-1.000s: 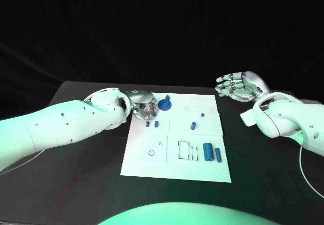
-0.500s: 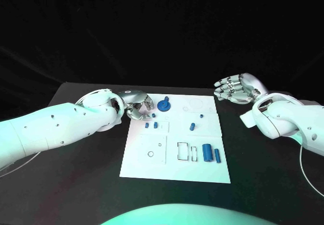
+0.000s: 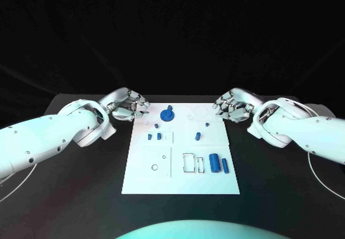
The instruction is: Assemble the parts on the task board
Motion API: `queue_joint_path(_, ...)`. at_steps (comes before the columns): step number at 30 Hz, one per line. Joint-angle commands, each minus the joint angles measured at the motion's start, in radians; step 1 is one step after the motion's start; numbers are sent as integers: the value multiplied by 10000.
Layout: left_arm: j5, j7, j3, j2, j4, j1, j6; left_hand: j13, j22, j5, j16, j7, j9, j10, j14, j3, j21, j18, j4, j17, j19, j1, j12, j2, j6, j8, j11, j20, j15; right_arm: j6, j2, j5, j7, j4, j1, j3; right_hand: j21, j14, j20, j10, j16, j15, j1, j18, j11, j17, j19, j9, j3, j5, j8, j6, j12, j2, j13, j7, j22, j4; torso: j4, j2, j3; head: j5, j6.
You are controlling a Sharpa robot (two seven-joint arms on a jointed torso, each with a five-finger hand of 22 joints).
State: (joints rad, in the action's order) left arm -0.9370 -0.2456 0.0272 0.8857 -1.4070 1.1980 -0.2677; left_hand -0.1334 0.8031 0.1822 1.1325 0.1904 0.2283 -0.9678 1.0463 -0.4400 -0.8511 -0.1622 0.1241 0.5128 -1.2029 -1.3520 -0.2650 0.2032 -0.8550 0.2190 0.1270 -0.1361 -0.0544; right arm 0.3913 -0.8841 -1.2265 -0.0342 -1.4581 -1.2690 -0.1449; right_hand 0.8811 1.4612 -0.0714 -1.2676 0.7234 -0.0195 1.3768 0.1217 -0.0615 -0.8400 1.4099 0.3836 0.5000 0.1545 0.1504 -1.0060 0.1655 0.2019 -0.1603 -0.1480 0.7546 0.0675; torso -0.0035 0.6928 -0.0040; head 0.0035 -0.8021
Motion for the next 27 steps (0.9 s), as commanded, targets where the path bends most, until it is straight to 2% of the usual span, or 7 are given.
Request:
queue_joint_path(1,3762,-1218,-16,208,-428,5,-461,-149,1295,64,224,-85,49,-122,176,90,-1325,212,31,105,-925,-42,-367,-40,-85,120,-73,88,120,-822,117,-2914,1183,-43,36,3,2061,332,2,131,1931,34,-215,-299,-61,-1676,288,-1,210,-25,-122,64,-251,114,-175,-50,2286,89,11,-1,7,-113,52)
queue_joint_path(4,4808,-1403,-18,388,-785,3,-366,-284,1718,70,348,-113,81,-148,255,108,-1772,296,46,237,-1194,-67,-653,-38,-79,187,-112,131,156,-940,252,-3654,1525,-27,70,4,3945,513,-68,620,3484,160,-411,-602,-215,-2904,646,5,374,-22,-237,246,-676,277,-158,-143,4462,186,9,3,-14,-154,91)
queue_joint_path(7,5427,-1496,-18,480,-1031,0,-224,-347,1819,72,443,-133,105,-111,336,125,-1883,314,51,385,-1251,-68,-778,-24,-98,239,-128,147,171,-969,369,-4093,1743,-12,102,4,4719,496,-196,907,4252,266,-505,-710,-330,-3451,691,41,497,-59,-309,381,-936,385,-97,-237,5368,238,15,3,-29,-170,126)
queue_joint_path(13,5936,-1579,-15,553,-1286,-4,-78,-403,1870,77,475,-147,150,0,327,121,-1940,322,34,433,-1262,-100,-883,-29,-173,342,-126,156,174,-1049,622,-4532,1959,37,160,4,5303,484,-348,1034,4836,321,-501,-779,-394,-3805,745,120,604,-27,-323,444,-975,420,-97,-256,6076,207,-6,7,-12,-136,169)
queue_joint_path(15,6010,-1588,-15,558,-1325,-5,-59,-418,1883,78,486,-137,163,42,327,123,-1954,325,31,451,-1263,-104,-910,-29,-184,370,-116,154,169,-1117,692,-4605,1983,45,179,4,5450,500,-376,1043,5004,325,-481,-808,-397,-3923,791,139,640,37,-317,445,-968,414,-101,-257,6261,183,3,12,-19,-145,165)
queue_joint_path(22,6114,-1560,-14,557,-1374,-6,-47,-497,1927,78,522,-63,193,236,315,140,-2002,334,15,503,-1254,-118,-1058,-28,-81,434,-57,126,124,-1422,839,-4711,1994,32,273,-2,5656,516,-418,1077,5244,341,-468,-849,-410,-4072,853,181,700,123,-297,431,-971,411,-103,-266,6522,140,10,22,-28,-161,159)
queue_joint_path(27,6146,-1525,-14,566,-1394,-5,-53,-564,1961,79,540,-25,222,372,301,146,-2036,336,1,527,-1244,-136,-1187,-44,-13,497,-25,101,97,-1580,911,-4754,1994,37,372,-8,5743,515,-440,1129,5366,350,-477,-864,-414,-4137,870,239,724,173,-212,311,-981,408,-96,-250,6633,115,-5,31,-15,-104,138)
